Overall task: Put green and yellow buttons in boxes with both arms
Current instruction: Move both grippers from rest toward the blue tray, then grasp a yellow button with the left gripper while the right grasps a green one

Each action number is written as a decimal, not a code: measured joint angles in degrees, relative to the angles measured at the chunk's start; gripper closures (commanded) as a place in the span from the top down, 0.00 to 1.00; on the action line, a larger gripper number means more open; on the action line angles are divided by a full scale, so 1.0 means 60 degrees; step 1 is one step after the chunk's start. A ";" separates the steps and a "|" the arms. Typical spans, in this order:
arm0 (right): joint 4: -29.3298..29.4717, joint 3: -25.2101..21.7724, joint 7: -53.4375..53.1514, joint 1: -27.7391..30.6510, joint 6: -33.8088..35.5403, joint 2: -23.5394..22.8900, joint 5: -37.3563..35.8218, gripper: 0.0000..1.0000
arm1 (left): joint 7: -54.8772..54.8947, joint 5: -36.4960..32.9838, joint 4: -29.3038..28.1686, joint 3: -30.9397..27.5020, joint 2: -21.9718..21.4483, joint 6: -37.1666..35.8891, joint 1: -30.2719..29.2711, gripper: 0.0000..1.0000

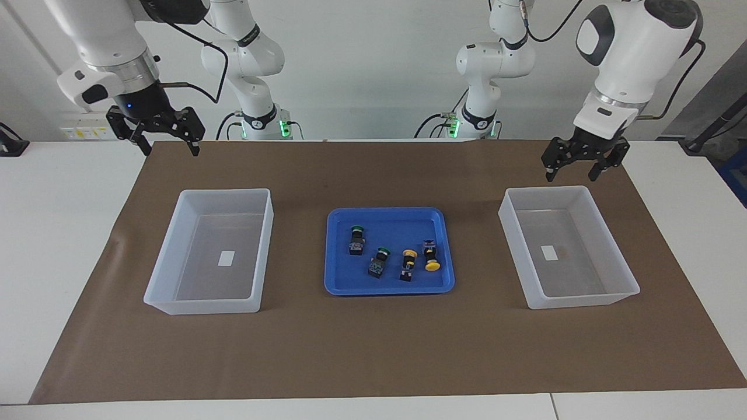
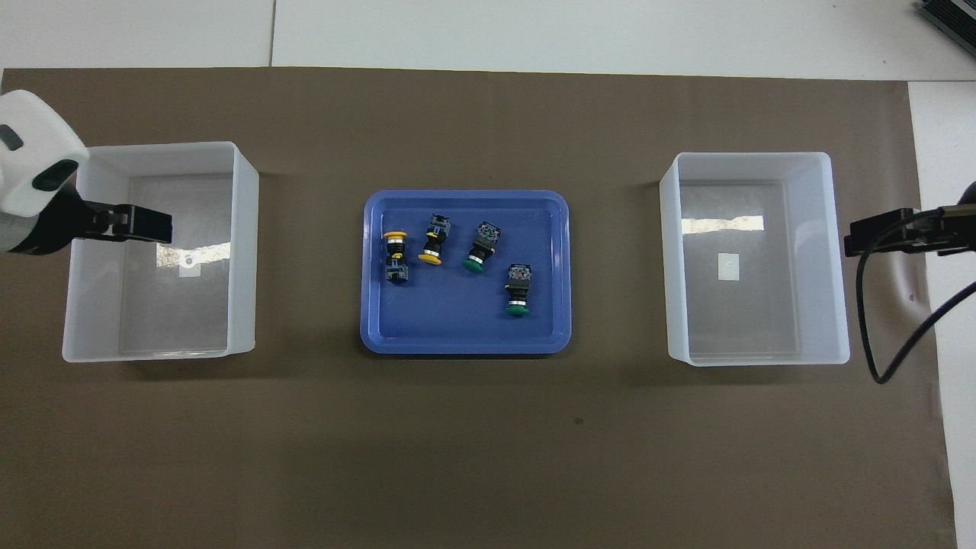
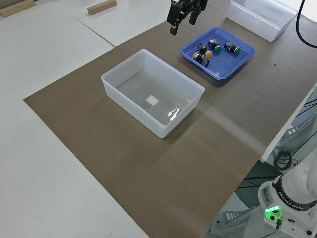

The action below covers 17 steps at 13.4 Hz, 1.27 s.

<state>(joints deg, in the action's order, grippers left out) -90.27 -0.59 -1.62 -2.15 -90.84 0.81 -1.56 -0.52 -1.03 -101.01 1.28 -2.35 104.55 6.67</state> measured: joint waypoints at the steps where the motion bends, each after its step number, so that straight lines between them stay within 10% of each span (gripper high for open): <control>1: -0.0018 0.0033 -0.0295 -0.0315 -0.0138 -0.0174 -0.0004 1.00 | -0.0274 0.0001 -0.0262 0.0014 0.0002 0.0332 0.0351 1.00; 11: -0.1053 0.0129 -0.2895 -0.2356 -0.3169 -0.1923 0.0481 1.00 | -0.2458 0.0001 -0.1872 0.0045 0.1974 0.5016 0.2453 1.00; 17: -0.1750 0.0142 -0.3972 -0.3660 -0.5194 -0.2728 0.0612 1.00 | -0.3026 0.0001 -0.1927 0.0047 0.2793 0.5730 0.2855 0.93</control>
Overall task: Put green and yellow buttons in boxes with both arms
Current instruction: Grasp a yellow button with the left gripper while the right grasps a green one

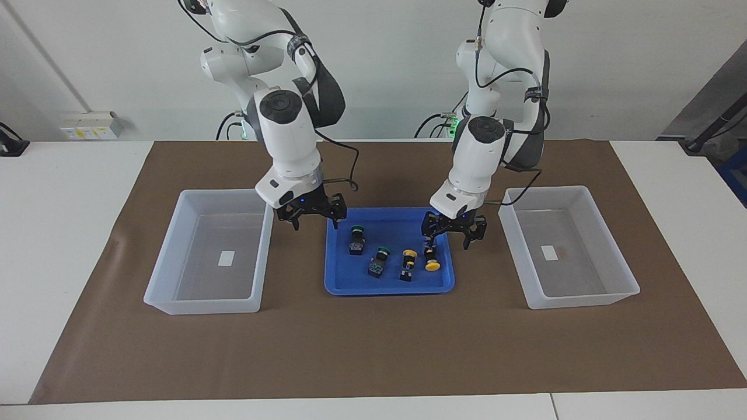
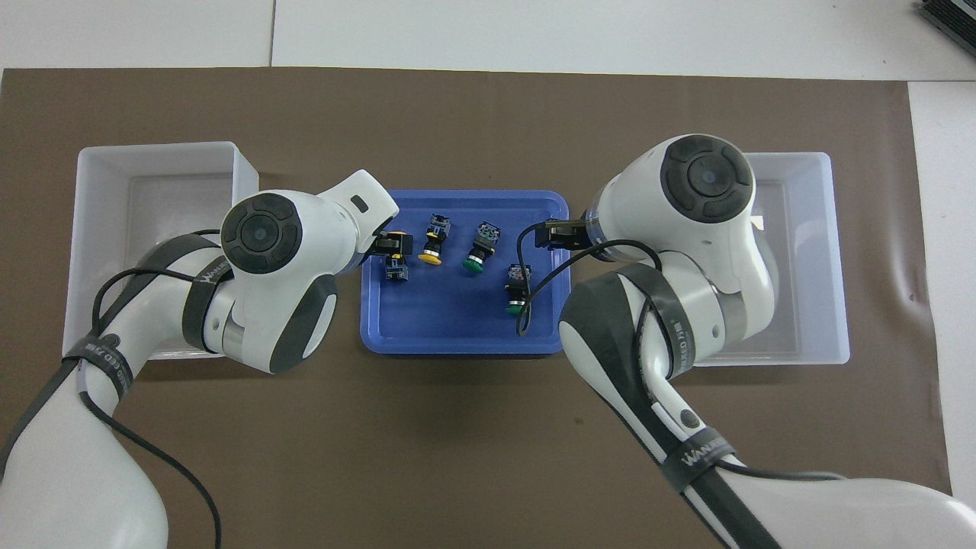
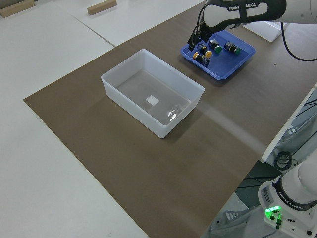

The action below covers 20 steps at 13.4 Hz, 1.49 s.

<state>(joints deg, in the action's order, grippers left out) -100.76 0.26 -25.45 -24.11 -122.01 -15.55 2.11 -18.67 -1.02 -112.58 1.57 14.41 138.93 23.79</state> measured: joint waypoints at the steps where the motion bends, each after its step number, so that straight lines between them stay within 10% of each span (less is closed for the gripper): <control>1: -0.0145 0.0000 -0.0055 -0.0196 -0.0333 -0.0125 0.0000 1.00 | -0.0199 0.0005 0.0021 -0.0007 0.0050 0.0000 -0.0001 0.90; 11: -0.1137 -0.0002 -0.0051 -0.1043 -0.2481 -0.1252 0.0000 1.00 | -0.0834 0.0140 0.0168 0.0002 0.0770 0.0165 0.0374 0.77; 12: -0.1161 -0.0003 -0.0049 -0.1043 -0.2481 -0.1252 -0.0002 0.99 | -0.0835 0.0141 0.0168 0.0001 0.0804 0.0165 0.0424 0.60; 14: -0.1222 -0.0003 -0.0019 -0.1045 -0.2481 -0.1252 -0.0008 0.83 | -0.0835 0.0141 0.0168 0.0000 0.0868 0.0159 0.0529 0.00; 16: -0.1275 -0.0002 0.0032 -0.1060 -0.2481 -0.1252 -0.0009 0.61 | -0.0836 0.0141 0.0167 -0.0004 0.0897 0.0131 0.0591 0.00; 18: -0.1310 -0.0002 0.0042 -0.1062 -0.2481 -0.1252 -0.0013 0.00 | -0.0843 0.0144 0.0220 -0.0031 0.0887 0.0075 0.0594 0.00; 20: -0.1314 -0.0002 0.0020 -0.1069 -0.2484 -0.1251 -0.0013 0.00 | -0.0866 0.0150 0.0383 -0.0151 0.0660 -0.0133 0.0566 0.00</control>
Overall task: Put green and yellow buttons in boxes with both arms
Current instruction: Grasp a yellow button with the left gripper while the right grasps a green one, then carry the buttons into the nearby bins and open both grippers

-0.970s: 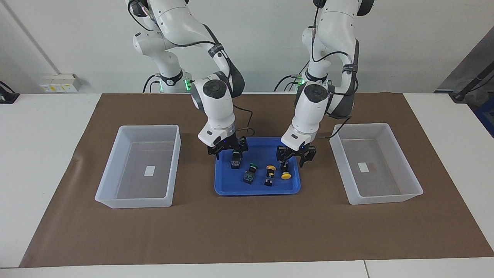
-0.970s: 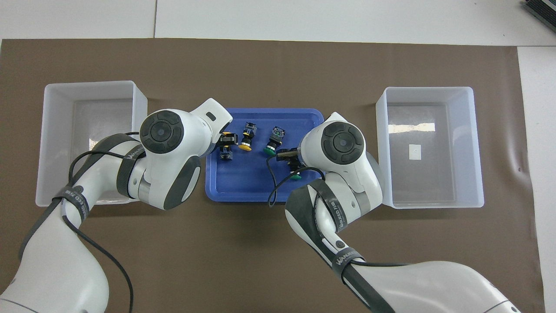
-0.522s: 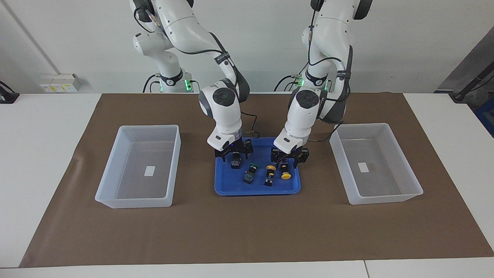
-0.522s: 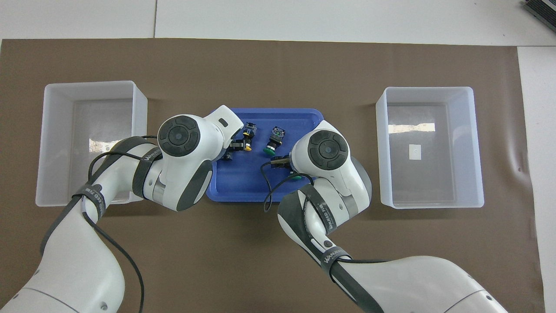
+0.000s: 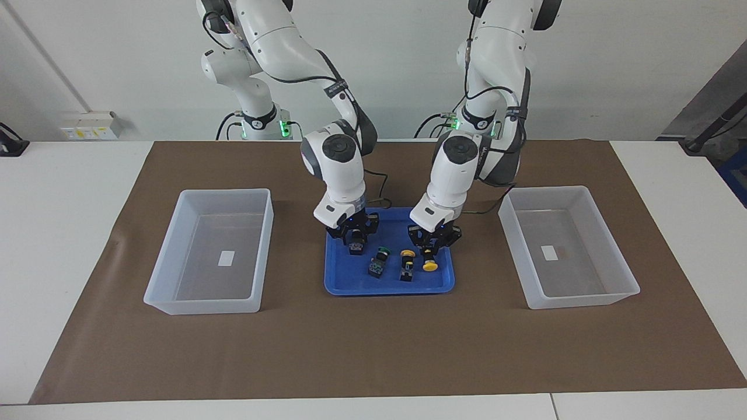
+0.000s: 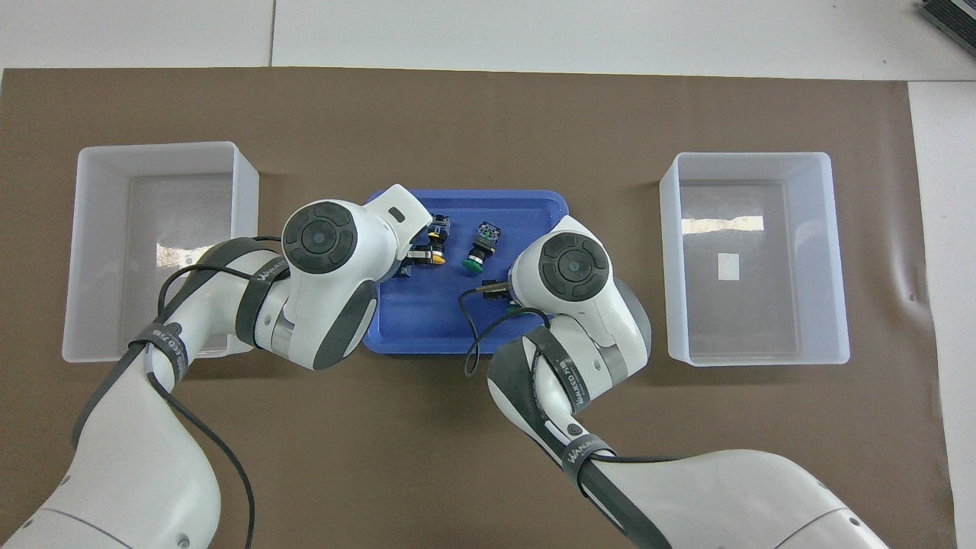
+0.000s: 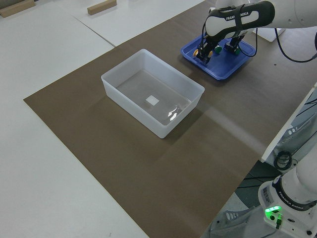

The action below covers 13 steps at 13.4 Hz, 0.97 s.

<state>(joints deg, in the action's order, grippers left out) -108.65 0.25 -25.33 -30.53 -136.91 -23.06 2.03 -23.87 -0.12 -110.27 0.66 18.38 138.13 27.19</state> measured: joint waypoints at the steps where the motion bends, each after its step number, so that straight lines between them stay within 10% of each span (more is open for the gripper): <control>1: 0.0004 0.0000 -0.0021 -0.0001 0.0000 0.0008 0.0000 0.00 | -0.0007 0.0001 0.0099 -0.0072 -0.0294 -0.0336 -0.0130 0.00; 6: 0.0497 -0.0076 -0.0811 0.0049 0.0648 0.0450 0.0000 0.00 | 0.0993 0.0001 0.0166 -0.0185 -0.2172 -0.1887 -0.2243 0.00; 13: 0.0801 -0.0224 -0.0120 0.2292 0.1754 0.1807 -0.0603 0.00 | 0.4348 0.0001 -0.0622 -0.0200 -0.2032 -0.0448 -0.4466 0.00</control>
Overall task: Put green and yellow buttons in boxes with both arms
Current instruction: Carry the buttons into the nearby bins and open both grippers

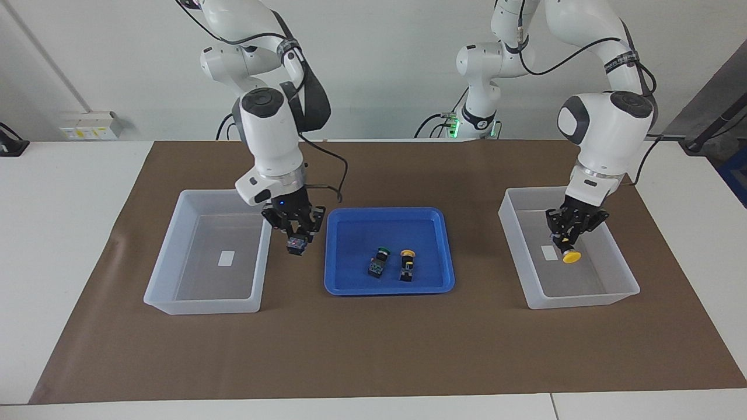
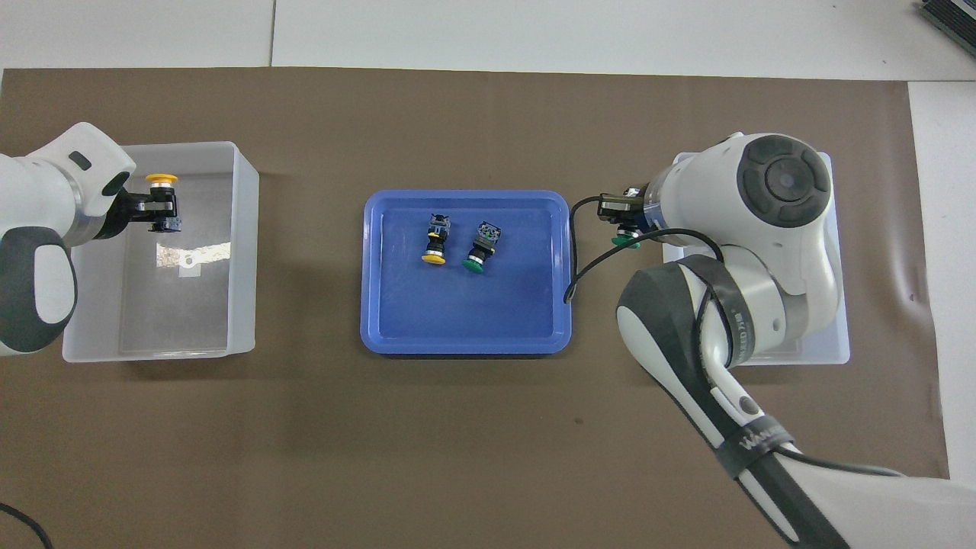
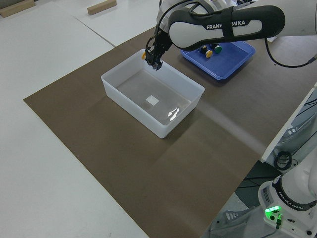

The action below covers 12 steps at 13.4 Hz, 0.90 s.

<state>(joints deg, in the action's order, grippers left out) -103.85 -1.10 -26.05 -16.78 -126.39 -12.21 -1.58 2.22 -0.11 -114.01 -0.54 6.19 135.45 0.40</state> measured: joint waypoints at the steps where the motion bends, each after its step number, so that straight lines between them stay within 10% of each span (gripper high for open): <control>1: -0.0025 -0.0005 0.0492 0.0354 -0.0002 -0.0024 -0.0009 0.00 | 0.0176 0.0000 -0.0115 0.0001 0.0106 0.0260 -0.0094 0.00; 4: -0.0106 -0.0016 0.2081 0.1432 -0.0060 -0.0076 -0.0019 0.00 | 0.0261 0.0000 -0.0316 0.0090 0.0827 0.1219 -0.0113 0.00; 5: -0.0166 -0.0017 0.2645 0.1812 -0.0066 -0.0079 -0.0018 0.00 | 0.0261 0.0000 -0.0315 0.0149 0.1128 0.1505 -0.0101 0.13; 7: -0.0465 -0.0019 0.3266 0.2380 -0.0237 -0.0105 -0.0017 0.00 | 0.0261 0.0000 -0.0308 0.0218 0.1537 0.1789 -0.0084 0.97; 9: -0.1079 -0.0017 0.3516 0.2718 -0.1019 -0.0224 -0.0017 0.00 | 0.0267 0.0000 -0.0276 0.0224 0.1693 0.1938 -0.0049 1.00; 12: -0.1725 -0.0015 0.3625 0.2891 -0.2120 -0.0582 -0.0017 0.64 | 0.0269 0.0000 0.0122 0.0212 0.1608 0.1909 -0.0041 1.00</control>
<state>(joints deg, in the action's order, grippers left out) -114.20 -1.19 -4.30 0.57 -139.10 -15.71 -1.68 3.83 -0.11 -113.27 0.73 15.84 146.90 0.15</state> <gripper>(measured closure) 0.564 0.093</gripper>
